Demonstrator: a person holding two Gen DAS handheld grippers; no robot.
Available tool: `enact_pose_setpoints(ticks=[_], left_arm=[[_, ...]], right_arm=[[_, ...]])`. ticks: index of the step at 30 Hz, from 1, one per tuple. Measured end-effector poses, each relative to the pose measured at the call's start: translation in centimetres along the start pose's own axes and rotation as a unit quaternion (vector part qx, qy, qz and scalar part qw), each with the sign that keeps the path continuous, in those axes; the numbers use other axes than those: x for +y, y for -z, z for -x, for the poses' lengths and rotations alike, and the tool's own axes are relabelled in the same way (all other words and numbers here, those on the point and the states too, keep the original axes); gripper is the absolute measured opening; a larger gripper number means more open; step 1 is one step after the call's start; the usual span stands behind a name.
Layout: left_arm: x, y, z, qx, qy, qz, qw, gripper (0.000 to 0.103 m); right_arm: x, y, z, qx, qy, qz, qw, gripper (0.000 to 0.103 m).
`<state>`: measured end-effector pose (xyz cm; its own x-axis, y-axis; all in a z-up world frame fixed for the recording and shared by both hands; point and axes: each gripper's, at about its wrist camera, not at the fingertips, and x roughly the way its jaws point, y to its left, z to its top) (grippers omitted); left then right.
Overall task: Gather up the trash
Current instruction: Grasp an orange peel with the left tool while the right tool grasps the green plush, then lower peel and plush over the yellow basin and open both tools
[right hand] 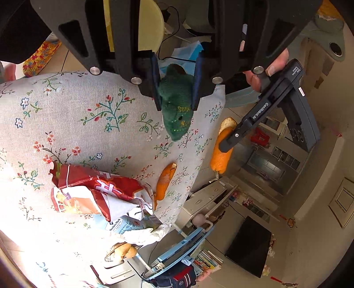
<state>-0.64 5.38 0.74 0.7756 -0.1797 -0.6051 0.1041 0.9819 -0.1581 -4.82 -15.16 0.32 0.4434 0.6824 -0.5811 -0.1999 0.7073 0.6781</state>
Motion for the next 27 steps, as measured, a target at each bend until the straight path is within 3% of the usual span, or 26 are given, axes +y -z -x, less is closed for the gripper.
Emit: enact_pose_setpoints(ticks=[11, 17, 27], left_arm=[[-4.0, 4.6, 2.5, 0.034, 0.042, -0.060, 0.9967, 0.019], [-6.3, 6.9, 2.7, 0.071, 0.070, -0.101, 0.9899, 0.019], [-8.7, 10.2, 2.7, 0.130, 0.086, -0.154, 0.9757, 0.021]], right_arm=[[0.5, 1.9, -1.4, 0.039, 0.052, 0.019, 0.998, 0.026], [0.8, 2.3, -2.3, 0.055, 0.074, 0.029, 0.995, 0.026], [1.0, 2.8, -4.1, 0.078, 0.106, 0.047, 0.990, 0.029]])
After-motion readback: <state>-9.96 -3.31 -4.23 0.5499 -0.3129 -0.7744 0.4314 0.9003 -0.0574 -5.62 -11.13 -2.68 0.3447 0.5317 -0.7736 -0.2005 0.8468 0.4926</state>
